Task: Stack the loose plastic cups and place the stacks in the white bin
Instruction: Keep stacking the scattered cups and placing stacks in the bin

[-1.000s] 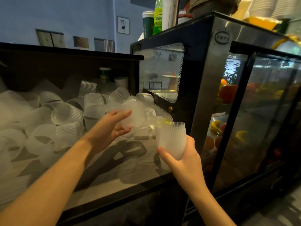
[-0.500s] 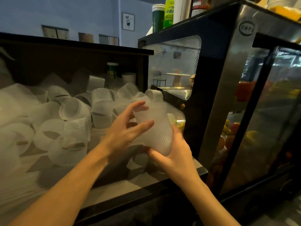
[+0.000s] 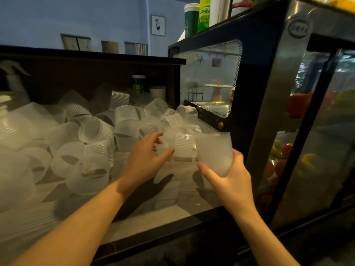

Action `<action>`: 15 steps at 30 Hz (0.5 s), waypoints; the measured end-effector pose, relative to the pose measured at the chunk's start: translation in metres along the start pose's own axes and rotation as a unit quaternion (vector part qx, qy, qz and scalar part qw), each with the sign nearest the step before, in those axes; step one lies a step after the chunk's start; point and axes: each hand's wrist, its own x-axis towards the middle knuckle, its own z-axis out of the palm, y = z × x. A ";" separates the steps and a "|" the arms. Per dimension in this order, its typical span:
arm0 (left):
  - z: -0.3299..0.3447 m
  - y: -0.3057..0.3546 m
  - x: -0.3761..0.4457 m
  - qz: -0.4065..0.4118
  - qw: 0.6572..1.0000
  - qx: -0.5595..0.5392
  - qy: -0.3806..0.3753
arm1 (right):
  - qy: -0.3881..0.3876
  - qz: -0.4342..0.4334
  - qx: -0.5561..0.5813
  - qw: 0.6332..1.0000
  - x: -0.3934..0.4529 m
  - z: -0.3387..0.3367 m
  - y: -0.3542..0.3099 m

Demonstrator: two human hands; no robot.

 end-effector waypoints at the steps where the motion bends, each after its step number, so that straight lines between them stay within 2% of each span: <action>1: 0.000 -0.003 0.006 0.003 0.999 0.031 0.014 | 0.003 -0.001 -0.004 1.000 -0.001 0.000 0.000; 4: 0.002 -0.002 0.024 0.086 0.986 0.140 0.022 | 0.012 0.008 0.006 1.000 -0.003 0.003 0.002; 7: 0.011 0.003 0.041 0.187 0.941 0.276 -0.054 | 0.015 0.008 -0.001 1.000 -0.003 0.005 0.002; 11: 0.032 0.006 0.054 0.174 0.905 0.378 -0.089 | 0.024 0.019 -0.008 1.000 -0.002 0.007 0.003; 13: 0.039 0.001 0.055 0.159 0.909 0.377 -0.081 | 0.027 0.021 -0.013 0.999 -0.003 0.008 0.003; 15: 0.041 -0.003 0.053 0.152 0.928 0.333 -0.065 | 0.028 0.021 -0.014 0.999 -0.003 0.008 0.003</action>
